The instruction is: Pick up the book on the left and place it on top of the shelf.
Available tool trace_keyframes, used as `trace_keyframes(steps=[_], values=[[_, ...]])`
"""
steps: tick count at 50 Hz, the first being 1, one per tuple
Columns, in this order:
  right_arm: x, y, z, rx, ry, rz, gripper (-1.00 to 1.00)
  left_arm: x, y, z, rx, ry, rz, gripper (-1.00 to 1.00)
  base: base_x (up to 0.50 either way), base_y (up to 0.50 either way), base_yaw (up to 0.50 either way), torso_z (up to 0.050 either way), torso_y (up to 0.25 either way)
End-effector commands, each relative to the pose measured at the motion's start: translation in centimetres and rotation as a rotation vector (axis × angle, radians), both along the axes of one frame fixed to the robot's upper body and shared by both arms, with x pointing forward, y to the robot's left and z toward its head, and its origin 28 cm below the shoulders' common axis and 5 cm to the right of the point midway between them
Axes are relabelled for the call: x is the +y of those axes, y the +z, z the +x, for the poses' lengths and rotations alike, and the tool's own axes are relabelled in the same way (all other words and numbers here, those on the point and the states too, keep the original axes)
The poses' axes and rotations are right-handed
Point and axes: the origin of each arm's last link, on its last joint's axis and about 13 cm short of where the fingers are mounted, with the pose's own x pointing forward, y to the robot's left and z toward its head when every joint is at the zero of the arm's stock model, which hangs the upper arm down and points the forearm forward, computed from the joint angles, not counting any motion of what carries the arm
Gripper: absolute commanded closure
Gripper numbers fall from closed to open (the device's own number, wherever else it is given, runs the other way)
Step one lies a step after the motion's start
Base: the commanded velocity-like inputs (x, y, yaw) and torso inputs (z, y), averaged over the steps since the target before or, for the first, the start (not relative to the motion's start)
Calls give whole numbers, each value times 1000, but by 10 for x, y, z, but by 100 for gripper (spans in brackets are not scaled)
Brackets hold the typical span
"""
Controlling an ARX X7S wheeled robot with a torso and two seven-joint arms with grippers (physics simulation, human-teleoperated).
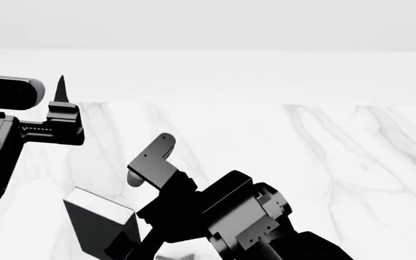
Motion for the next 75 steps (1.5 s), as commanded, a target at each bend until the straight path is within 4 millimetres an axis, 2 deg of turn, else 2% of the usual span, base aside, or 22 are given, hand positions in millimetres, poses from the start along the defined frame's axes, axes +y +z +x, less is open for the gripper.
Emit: trace_keyframes(steps=[1, 18, 22, 39, 52, 53, 71, 75], values=[[0, -2, 0, -2, 0, -2, -100, 0, -1, 0, 2, -2, 2, -100, 0, 0, 0, 0, 0], [0, -1, 0, -13, -21, 5, -100, 0, -2, 0, 4, 0, 2, -100, 0, 0, 0, 0, 0], [2, 4, 3, -33, -11, 66, -100, 1, -3, 0, 6, -1, 3, -100, 0, 0, 0, 0, 0], [4, 7, 5, -80, -24, 131, -100, 1, -4, 2, 14, 5, 8, -100, 0, 0, 0, 0, 0], [4, 2, 3, -72, -22, 104, -100, 1, -7, 1, 16, -7, 7, -100, 0, 0, 0, 0, -165], [4, 2, 3, -69, -22, 104, 100, 1, -7, 1, 15, -7, 8, -100, 0, 0, 0, 0, 0], [5, 3, 3, -77, -11, 99, 100, 1, -8, 1, 47, -17, -12, -100, 0, 0, 0, 0, 0], [5, 5, 4, -85, -15, 99, 100, 2, -7, 1, 38, -21, -13, -100, -3, 0, 0, 0, 230]])
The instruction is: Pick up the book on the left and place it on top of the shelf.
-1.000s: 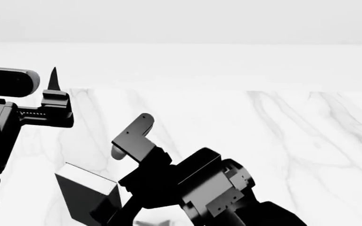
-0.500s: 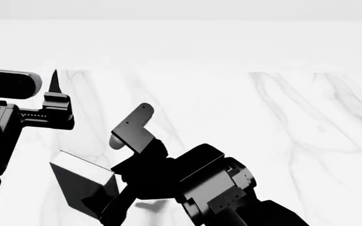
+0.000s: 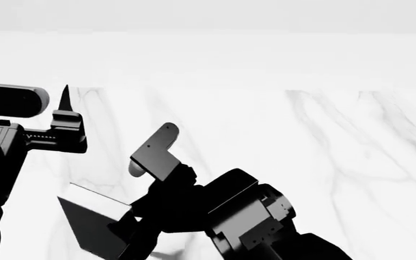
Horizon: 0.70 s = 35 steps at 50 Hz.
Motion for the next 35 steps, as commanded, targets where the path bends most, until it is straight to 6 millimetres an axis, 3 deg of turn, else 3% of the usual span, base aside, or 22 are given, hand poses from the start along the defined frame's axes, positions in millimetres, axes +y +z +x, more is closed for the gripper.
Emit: trace_keyframes(steps=[1, 26, 29, 32, 33, 34, 35], values=[[4, 5, 1, -7, 15, 25, 100, 1, 1, 0, 14, -9, -14, -100, 0, 0, 0, 0, 250], [5, 15, 4, -43, 0, 4, 100, 1, 4, 0, 0, -2, -18, -100, 0, 0, 0, 0, 243], [4, 24, 8, -100, -33, -35, 100, 1, 5, -1, -8, 1, -12, -100, 0, 0, 0, 0, 0], [1, 52, 16, -240, -134, -152, 100, 2, 5, 0, -11, 3, -11, -100, 0, 0, 0, 0, 0], [1, 52, 16, -240, -134, -152, 100, 1, 5, 0, -12, 2, -12, -100, 0, 0, 0, 0, 0], [22, 4, -12, -2, 71, -140, 100, 1, 5, 0, -13, 2, -12, -100, 0, 0, 0, 0, 0], [38, 13, -21, -24, 85, -168, 100, 1, 5, 0, -14, 1, -11, -100, 0, 0, 0, 0, 0]])
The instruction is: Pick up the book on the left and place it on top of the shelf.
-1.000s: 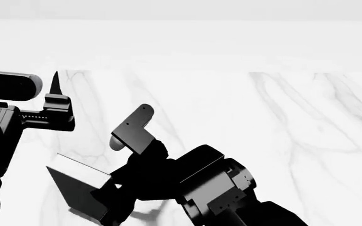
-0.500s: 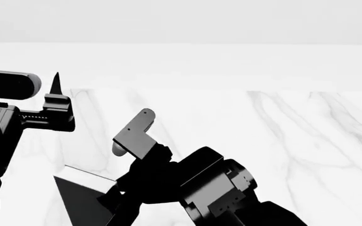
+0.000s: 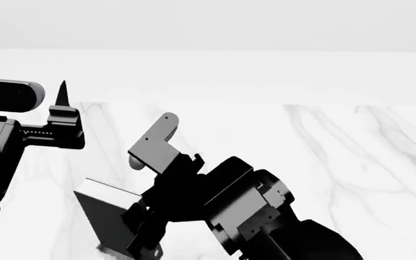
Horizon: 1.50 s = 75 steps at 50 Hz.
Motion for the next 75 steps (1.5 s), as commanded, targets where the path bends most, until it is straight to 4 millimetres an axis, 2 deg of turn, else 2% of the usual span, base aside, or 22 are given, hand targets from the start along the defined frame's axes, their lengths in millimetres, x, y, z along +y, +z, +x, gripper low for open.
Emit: trace_keyframes(steps=[1, 2, 3, 6, 12, 15, 17, 21, 30, 41, 45, 52, 56, 62, 65, 71, 74, 75], values=[[24, 31, -8, -91, -60, -85, 100, -1, 1, 0, -11, 1, 1, -100, 0, 0, 4, 0, 0], [8, 54, 4, -221, -211, -87, 100, -1, 1, -1, -11, -1, 0, -100, 0, 0, 0, 0, 0], [-5, 63, 10, -346, -316, -243, 100, -1, 1, -1, -13, -1, 0, -100, 0, 0, 0, 0, 0], [-26, 85, 18, -664, -420, -673, 100, 0, 0, -1, -12, 1, 1, -100, 0, 0, 0, 0, 0], [-42, 97, 19, -817, -564, -936, 100, 0, -1, -1, -12, 5, 0, -100, 0, 0, 0, 0, 0], [-53, 103, 17, -883, -647, -1109, 100, 0, -2, -1, -10, 5, 1, -100, 0, 0, 0, 0, 0], [-58, 105, 16, -867, -701, -1136, 100, 0, -2, -1, -10, 5, 1, -100, 0, 0, 0, 0, 0], [-75, 106, 10, -896, -814, -1345, 100, -1, -1, -1, -12, 5, 2, -100, 0, 0, 0, 0, 0], [-111, 113, -3, -788, -970, -1612, 100, 0, 1, -1, -15, 6, 2, -100, 0, 0, 0, 0, 2], [-161, 130, -24, -544, -1191, -1797, 100, 0, 0, -1, -16, 7, 2, -100, 0, 0, 0, 0, 1], [-172, 132, -29, -494, -1236, -1794, 100, 1, -1, -1, -14, 8, 2, -100, 0, 0, 0, 0, 3], [-203, 131, -46, -351, -1368, -1849, 100, 1, -3, -1, -9, 10, 3, -100, 0, 0, 0, 0, 0], [-213, 130, -49, -357, -1436, -1798, 100, 1, -5, 0, -6, 10, 3, -100, 0, 0, 0, 0, 3], [-234, 123, -57, -355, -1564, -1730, 100, 2, -7, 0, -3, 14, 4, -100, 0, 0, 0, 0, 0], [-247, 115, -68, -305, -1609, -1800, 100, 4, -10, 1, 3, 18, 6, -100, 0, 0, 0, 0, 3], [-265, 104, -80, -254, -1666, -1818, 100, 4, -11, 2, 6, 21, 7, -100, 0, 0, 0, 0, 0], [-270, 96, -81, -270, -1682, -1786, 100, 3, -11, 2, 6, 19, 8, -100, 0, 0, 1, 0, 0], [-272, 91, -80, -269, -1693, -1719, 100, 3, -11, 1, 6, 18, 8, -100, 0, 0, 0, 0, 0]])
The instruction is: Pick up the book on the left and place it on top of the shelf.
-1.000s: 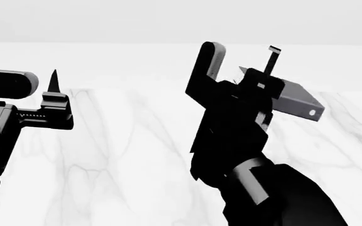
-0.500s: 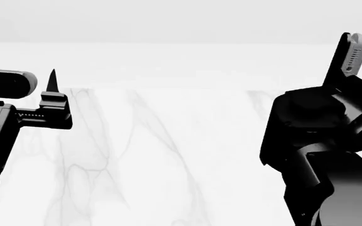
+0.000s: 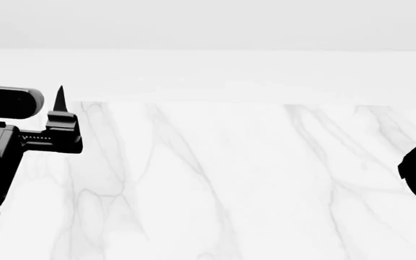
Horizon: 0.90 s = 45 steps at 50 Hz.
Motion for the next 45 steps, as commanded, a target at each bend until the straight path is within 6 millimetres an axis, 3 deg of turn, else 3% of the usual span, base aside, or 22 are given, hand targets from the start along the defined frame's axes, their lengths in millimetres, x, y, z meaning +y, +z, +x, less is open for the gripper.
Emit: trace_keyframes(steps=[1, 12, 45], values=[[-32, -7, -16, -8, -78, -220, 100, 0, -3, 1, 5, 2, 3, -100, 0, 0, 0, 0, 0], [-36, -14, -12, -135, -41, -158, 100, 2, -3, 0, 6, 6, 4, -100, 0, 0, 1, 0, 1], [-24, -26, 5, -213, 145, -24, 100, 0, -6, 1, 12, 2, 8, -100, 3, -2, 2, 0, 0]])
